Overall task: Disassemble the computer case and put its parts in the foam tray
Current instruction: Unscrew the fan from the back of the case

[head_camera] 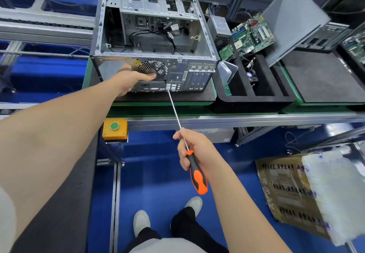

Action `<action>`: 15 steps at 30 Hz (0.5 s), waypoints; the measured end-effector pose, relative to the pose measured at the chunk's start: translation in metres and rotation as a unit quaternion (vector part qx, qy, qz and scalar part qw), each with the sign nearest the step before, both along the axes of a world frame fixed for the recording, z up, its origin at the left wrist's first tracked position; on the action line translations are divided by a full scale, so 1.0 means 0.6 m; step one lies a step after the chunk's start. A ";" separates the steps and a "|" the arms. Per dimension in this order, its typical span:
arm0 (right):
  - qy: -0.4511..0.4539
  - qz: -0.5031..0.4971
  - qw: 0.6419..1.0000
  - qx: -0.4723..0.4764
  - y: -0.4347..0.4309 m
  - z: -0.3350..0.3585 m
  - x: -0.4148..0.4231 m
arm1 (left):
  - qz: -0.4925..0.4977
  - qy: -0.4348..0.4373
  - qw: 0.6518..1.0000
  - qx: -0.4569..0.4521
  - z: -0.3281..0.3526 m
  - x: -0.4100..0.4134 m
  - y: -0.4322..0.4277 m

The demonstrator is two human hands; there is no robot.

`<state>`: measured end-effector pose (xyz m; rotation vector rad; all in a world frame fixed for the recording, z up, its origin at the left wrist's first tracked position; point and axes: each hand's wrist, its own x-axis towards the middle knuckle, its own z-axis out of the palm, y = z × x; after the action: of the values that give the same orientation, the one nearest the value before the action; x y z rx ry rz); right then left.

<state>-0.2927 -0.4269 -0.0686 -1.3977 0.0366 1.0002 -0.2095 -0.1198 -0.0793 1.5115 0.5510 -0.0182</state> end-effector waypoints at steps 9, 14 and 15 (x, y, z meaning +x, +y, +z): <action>0.161 -0.045 0.970 0.178 0.018 0.008 0.008 | -0.144 0.041 0.989 0.005 0.021 0.011 0.031; 0.243 -0.040 0.943 0.224 0.013 0.009 0.001 | -0.143 0.010 0.989 -0.033 0.021 0.015 0.018; 0.269 -0.037 0.931 0.243 0.013 0.010 -0.001 | -0.143 0.011 0.989 -0.033 0.025 0.012 0.015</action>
<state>-0.2935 -0.4191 -0.0624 -0.6418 0.2311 1.2063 -0.2020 -0.1106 -0.0646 1.5166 0.3435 -0.2725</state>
